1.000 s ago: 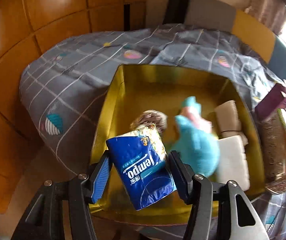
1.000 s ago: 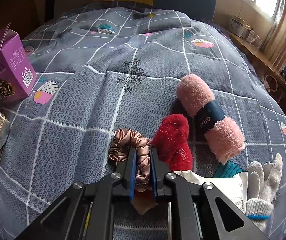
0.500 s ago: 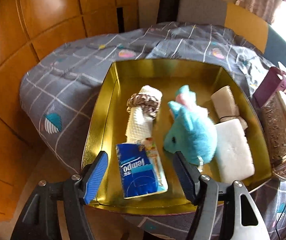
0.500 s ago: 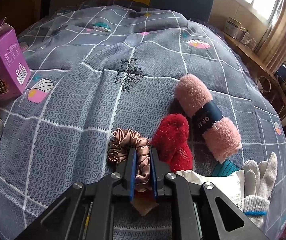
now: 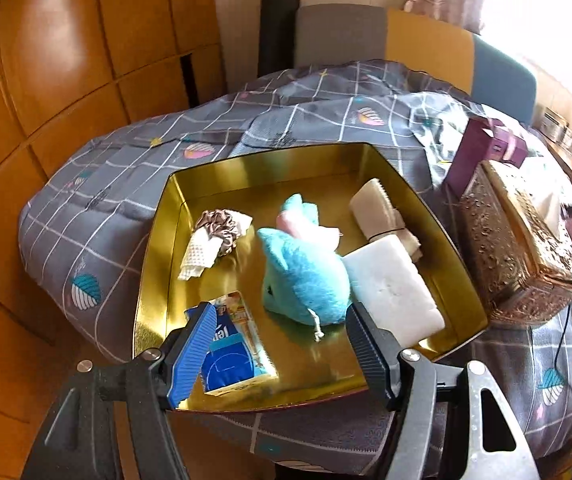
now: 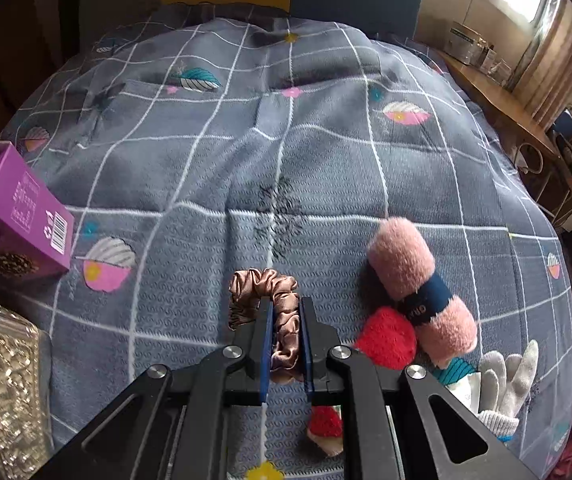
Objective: Organize soft objects
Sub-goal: 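Lower the brown scrunchie into the gold tray and open the right tool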
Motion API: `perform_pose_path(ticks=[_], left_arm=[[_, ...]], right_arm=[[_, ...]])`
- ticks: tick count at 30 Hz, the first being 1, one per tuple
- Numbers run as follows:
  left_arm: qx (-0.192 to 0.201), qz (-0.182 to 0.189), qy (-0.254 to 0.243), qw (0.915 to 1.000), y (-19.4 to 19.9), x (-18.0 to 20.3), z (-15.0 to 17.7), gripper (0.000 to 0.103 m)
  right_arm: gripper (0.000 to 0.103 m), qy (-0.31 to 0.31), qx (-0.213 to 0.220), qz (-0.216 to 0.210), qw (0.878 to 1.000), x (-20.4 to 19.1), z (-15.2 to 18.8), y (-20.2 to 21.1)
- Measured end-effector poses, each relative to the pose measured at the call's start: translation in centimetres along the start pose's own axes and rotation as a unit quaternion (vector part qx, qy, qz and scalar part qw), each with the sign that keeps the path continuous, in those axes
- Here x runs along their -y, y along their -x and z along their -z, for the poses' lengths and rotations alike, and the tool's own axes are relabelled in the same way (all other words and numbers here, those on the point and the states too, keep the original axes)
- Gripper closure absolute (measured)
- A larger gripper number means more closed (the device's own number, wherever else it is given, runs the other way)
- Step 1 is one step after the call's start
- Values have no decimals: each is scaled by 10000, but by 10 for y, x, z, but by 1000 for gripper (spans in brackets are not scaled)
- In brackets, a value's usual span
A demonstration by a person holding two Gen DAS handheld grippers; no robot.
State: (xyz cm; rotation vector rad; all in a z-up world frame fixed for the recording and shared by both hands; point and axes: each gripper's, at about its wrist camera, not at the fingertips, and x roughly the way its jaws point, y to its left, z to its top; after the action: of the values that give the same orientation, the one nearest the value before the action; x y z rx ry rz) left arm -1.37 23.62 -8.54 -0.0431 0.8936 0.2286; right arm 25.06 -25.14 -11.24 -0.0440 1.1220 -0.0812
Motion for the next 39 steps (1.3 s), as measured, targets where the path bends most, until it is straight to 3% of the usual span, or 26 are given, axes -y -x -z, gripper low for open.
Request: perform_pose_path(ticks=[8, 13, 19, 22, 25, 28, 32, 35, 39], left_arm=[[29, 167, -131, 9998, 1, 8, 2, 35], [20, 268, -86, 9996, -3, 7, 4, 35], [61, 223, 48, 9997, -2, -5, 5, 35], [99, 142, 161, 9997, 0, -14, 4, 35], [129, 65, 277, 9995, 0, -23, 2, 35], [181, 1, 388, 9991, 1, -29, 1, 35], [183, 4, 422, 9989, 1, -31, 1, 35], [139, 12, 411, 9991, 0, -32, 3, 35], [131, -3, 436, 9990, 0, -32, 5, 35]], right_arm=[[91, 453, 857, -591, 9935, -69, -55, 77], [91, 780, 1137, -1447, 9798, -129, -69, 122], [91, 1702, 973, -2857, 9381, -221, -44, 160], [91, 2312, 740, -3228, 9148, -272, -17, 162], [90, 2820, 477, -3314, 8991, -320, 11, 154], [90, 3044, 193, -3165, 8982, -361, 34, 136], [90, 2892, -219, -2867, 9131, -404, 58, 108], [83, 2752, -424, -2772, 9196, -420, 68, 93], [82, 2615, -485, -2759, 9236, -426, 70, 77]])
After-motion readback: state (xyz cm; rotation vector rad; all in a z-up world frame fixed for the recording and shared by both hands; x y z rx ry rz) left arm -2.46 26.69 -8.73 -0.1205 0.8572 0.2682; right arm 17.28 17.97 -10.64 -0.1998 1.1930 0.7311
